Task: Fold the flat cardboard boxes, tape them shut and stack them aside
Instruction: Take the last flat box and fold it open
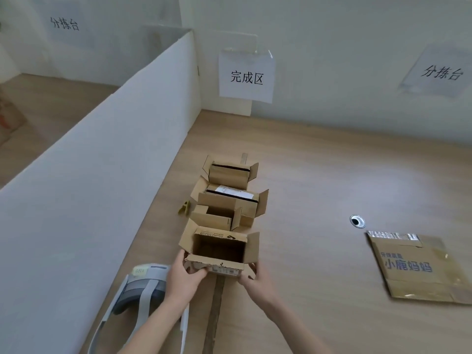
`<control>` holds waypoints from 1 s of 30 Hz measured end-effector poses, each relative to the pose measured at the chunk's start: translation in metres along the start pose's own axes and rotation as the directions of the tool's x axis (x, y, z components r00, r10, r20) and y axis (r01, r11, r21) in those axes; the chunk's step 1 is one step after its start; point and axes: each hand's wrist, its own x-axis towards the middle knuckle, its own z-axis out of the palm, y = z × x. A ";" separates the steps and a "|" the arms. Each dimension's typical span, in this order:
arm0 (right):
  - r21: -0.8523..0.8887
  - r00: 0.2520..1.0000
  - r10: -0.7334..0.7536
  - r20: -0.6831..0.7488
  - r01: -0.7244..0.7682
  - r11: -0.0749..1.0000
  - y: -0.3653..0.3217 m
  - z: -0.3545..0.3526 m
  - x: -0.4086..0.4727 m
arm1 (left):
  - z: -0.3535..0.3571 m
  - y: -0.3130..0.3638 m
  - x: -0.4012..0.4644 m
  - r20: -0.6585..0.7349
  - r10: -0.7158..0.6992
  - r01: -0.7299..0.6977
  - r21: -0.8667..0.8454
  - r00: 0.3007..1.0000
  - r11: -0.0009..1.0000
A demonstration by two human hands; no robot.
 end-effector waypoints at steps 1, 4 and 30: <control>-0.012 1.000 0.010 -0.006 -0.010 1.000 -0.002 -0.005 -0.005 | -0.003 0.002 -0.001 0.009 0.005 -0.006 0.018 1.000 1.000; -0.056 0.997 0.046 -0.060 -0.050 0.997 -0.007 -0.026 -0.024 | -0.014 0.012 -0.008 0.007 -0.013 0.012 0.080 1.000 0.997; -0.699 0.863 -0.378 -0.335 0.041 0.714 -0.001 -0.448 -0.382 | 0.227 0.301 -0.371 0.316 0.606 -0.683 0.384 0.730 0.622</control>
